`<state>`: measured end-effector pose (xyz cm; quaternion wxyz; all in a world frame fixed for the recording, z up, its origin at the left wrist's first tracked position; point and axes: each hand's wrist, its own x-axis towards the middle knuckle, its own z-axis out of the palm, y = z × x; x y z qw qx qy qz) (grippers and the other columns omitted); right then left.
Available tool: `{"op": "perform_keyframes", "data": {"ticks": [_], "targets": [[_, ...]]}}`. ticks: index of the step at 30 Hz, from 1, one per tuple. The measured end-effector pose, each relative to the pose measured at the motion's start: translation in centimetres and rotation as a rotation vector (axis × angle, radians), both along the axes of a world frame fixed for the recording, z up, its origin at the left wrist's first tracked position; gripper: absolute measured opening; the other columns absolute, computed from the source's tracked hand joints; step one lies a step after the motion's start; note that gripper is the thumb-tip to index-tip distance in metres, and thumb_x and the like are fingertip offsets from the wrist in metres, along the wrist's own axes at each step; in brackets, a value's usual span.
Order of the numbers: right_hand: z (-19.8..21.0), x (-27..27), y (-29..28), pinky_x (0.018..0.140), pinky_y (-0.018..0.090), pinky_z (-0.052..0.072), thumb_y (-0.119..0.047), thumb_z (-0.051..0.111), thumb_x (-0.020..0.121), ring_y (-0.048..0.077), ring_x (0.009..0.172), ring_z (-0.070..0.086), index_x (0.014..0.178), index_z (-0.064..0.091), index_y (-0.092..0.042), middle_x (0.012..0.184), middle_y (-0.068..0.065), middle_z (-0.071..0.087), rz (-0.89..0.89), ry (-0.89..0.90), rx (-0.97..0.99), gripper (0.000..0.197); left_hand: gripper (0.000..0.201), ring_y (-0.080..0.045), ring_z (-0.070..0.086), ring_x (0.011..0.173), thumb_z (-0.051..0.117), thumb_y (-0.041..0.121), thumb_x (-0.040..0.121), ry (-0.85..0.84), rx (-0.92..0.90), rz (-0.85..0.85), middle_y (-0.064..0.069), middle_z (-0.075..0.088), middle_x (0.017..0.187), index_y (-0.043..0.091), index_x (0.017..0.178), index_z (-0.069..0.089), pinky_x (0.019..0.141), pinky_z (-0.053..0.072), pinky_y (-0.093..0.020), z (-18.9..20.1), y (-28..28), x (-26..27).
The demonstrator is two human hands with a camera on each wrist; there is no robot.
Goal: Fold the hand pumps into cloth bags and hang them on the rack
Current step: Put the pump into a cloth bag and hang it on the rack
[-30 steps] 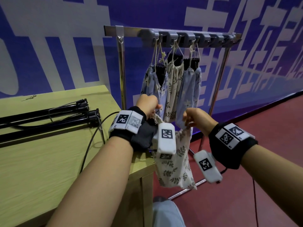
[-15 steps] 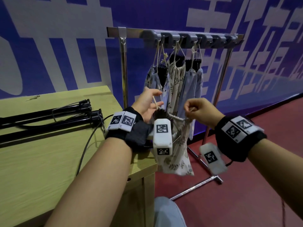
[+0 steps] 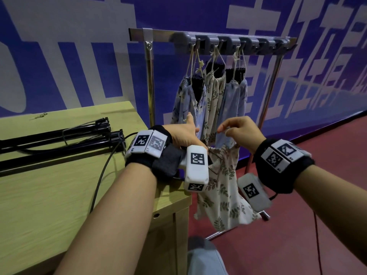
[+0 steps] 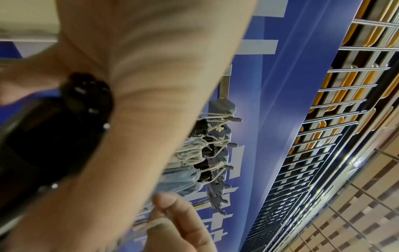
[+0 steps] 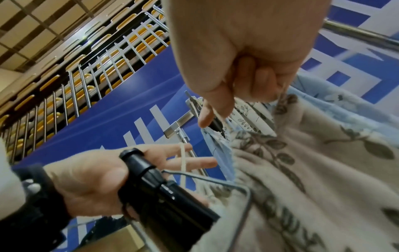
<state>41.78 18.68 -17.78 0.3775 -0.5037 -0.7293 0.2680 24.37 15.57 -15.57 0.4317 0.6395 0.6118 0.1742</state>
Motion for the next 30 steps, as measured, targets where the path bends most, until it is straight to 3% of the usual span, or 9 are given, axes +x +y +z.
{"op": "perform_keyframes", "data": {"ticks": [2, 4, 6, 10, 15, 19, 23, 27, 30], "targets": [[0.4, 0.4, -0.4, 0.035, 0.008, 0.028, 0.014, 0.042, 0.079, 0.002, 0.032, 0.042, 0.072, 0.069, -0.01, 0.04, -0.012, 0.051, 0.054, -0.225, 0.02, 0.038, 0.099, -0.022, 0.066, 0.092, 0.07, 0.014, 0.08, -0.004, 0.034, 0.068, -0.017, 0.06, 0.116, -0.005, 0.147, -0.001, 0.072, 0.055, -0.03, 0.2, 0.1, 0.0], [0.6, 0.6, -0.9, 0.038, 0.008, 0.031, 0.011, 0.044, 0.078, 0.0, 0.039, 0.048, 0.082, 0.074, -0.011, 0.05, -0.014, 0.058, 0.153, -0.547, 0.023, 0.038, 0.022, -0.014, 0.056, 0.051, 0.064, 0.007, 0.081, -0.061, 0.148, 0.193, -0.011, 0.054, 0.069, -0.004, 0.099, 0.056, 0.041, 0.043, -0.02, 0.3, 0.0, 0.1], [0.7, 0.6, -1.3, 0.048, 0.015, 0.041, 0.004, 0.049, 0.079, 0.004, 0.053, 0.053, 0.087, 0.075, -0.01, 0.071, -0.003, 0.067, 0.198, -0.808, 0.04, 0.031, 0.015, -0.019, 0.054, 0.055, 0.059, 0.001, 0.081, -0.164, 0.223, 0.322, -0.011, 0.049, 0.065, 0.002, 0.07, 0.048, 0.035, 0.043, -0.019, 0.3, 0.0, 0.1], [0.6, -0.1, -1.9, 0.048, 0.018, 0.034, 0.0, 0.054, 0.073, 0.009, 0.056, 0.046, 0.071, 0.066, -0.022, 0.062, -0.01, 0.055, 0.237, -1.002, 0.095, 0.025, 0.013, -0.031, 0.062, 0.083, 0.061, 0.002, 0.079, -0.293, 0.221, 0.467, -0.018, 0.056, 0.089, -0.001, 0.086, 0.05, 0.039, 0.052, -0.026, -0.1, 0.4, 0.1], [1.6, 0.2, -1.2, 0.059, 0.013, 0.041, 0.011, 0.053, 0.076, 0.002, 0.058, 0.054, 0.07, 0.071, -0.011, 0.06, -0.008, 0.058, 0.232, -0.552, 0.228, 0.03, 0.024, -0.02, 0.056, 0.071, 0.063, 0.017, 0.085, -0.158, 0.179, 0.393, -0.01, 0.053, 0.089, 0.003, 0.093, 0.044, 0.044, 0.044, -0.027, -0.5, 0.9, -0.3], [0.7, 0.5, -0.4, 0.067, 0.021, 0.033, -0.008, 0.054, 0.092, 0.006, 0.067, 0.046, 0.091, 0.066, -0.016, 0.074, -0.003, 0.048, 0.094, -0.413, 0.266, 0.014, 0.081, -0.032, 0.059, 0.104, 0.065, 0.041, 0.069, -0.296, 0.231, 0.405, -0.022, 0.058, 0.12, -0.006, 0.131, 0.042, 0.072, 0.048, -0.035, -0.1, 1.0, 0.0], [-0.5, 1.4, 0.8, 0.055, 0.026, 0.039, -0.024, 0.06, 0.091, 0.014, 0.06, 0.052, 0.074, 0.066, -0.01, 0.066, 0.007, 0.056, -0.141, -0.211, 0.131, 0.023, 0.012, -0.012, 0.045, 0.067, 0.054, 0.023, 0.087, -0.699, 0.24, 0.467, -0.002, 0.058, 0.084, 0.013, 0.082, 0.056, 0.065, 0.035, -0.028, 0.6, 0.8, 0.3], [-0.9, 0.1, -0.3, 0.062, 0.023, 0.052, -0.017, 0.049, 0.097, 0.013, 0.061, 0.061, 0.075, 0.059, -0.009, 0.072, 0.009, 0.064, 0.012, 0.376, -0.139, 0.025, 0.031, -0.013, 0.05, 0.081, 0.058, 0.003, 0.08, -0.812, 0.248, 0.403, -0.012, 0.045, 0.113, 0.006, 0.104, 0.039, 0.07, 0.042, -0.03, 0.4, 1.1, 0.4], [-0.6, -1.3, -1.0, 0.055, 0.017, 0.051, -0.013, 0.042, 0.1, 0.01, 0.057, 0.061, 0.077, 0.053, -0.009, 0.074, 0.007, 0.061, 0.098, 0.375, -0.247, 0.026, 0.033, -0.015, 0.046, 0.085, 0.057, -0.002, 0.074, -0.722, 0.227, 0.369, -0.015, 0.03, 0.125, 0.006, 0.099, 0.038, 0.064, 0.043, -0.028, 0.0, 1.0, 0.7]]}}
